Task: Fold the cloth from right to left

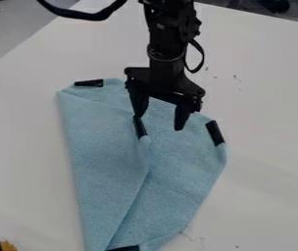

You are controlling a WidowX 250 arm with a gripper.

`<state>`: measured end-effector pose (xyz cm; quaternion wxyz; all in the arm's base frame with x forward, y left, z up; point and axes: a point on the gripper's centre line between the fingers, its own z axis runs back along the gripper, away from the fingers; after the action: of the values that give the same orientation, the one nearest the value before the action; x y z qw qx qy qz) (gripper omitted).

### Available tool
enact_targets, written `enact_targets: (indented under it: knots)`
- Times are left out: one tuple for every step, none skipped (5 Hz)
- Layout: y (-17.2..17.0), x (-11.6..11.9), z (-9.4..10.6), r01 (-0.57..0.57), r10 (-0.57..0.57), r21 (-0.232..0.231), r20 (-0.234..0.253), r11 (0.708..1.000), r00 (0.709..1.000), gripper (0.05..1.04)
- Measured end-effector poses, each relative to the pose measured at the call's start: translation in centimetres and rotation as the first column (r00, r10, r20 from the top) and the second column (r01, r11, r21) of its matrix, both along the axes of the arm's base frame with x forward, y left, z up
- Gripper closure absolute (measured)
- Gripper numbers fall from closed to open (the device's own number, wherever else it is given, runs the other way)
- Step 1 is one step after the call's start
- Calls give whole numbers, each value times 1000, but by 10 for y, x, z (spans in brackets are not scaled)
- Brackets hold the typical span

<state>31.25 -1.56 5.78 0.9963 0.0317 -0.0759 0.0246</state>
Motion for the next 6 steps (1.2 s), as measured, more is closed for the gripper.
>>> enact_targets:
  knots:
    - [-1, -2, -8, -4, 4, 1, -29, 1000, 1000, 83]
    - [-23, 7, -5, 24, -23, 10, -42, 1000, 999, 83]
    - [-49, 23, -4, 88, -87, 25, -41, 996, 995, 83]
    - [-75, 35, -12, 127, -127, 4, -30, 992, 991, 83]
    - [-91, 39, -30, 135, -136, -48, -21, 990, 990, 83]
    - [-94, 43, -34, 107, -107, -70, 5, 992, 994, 83]
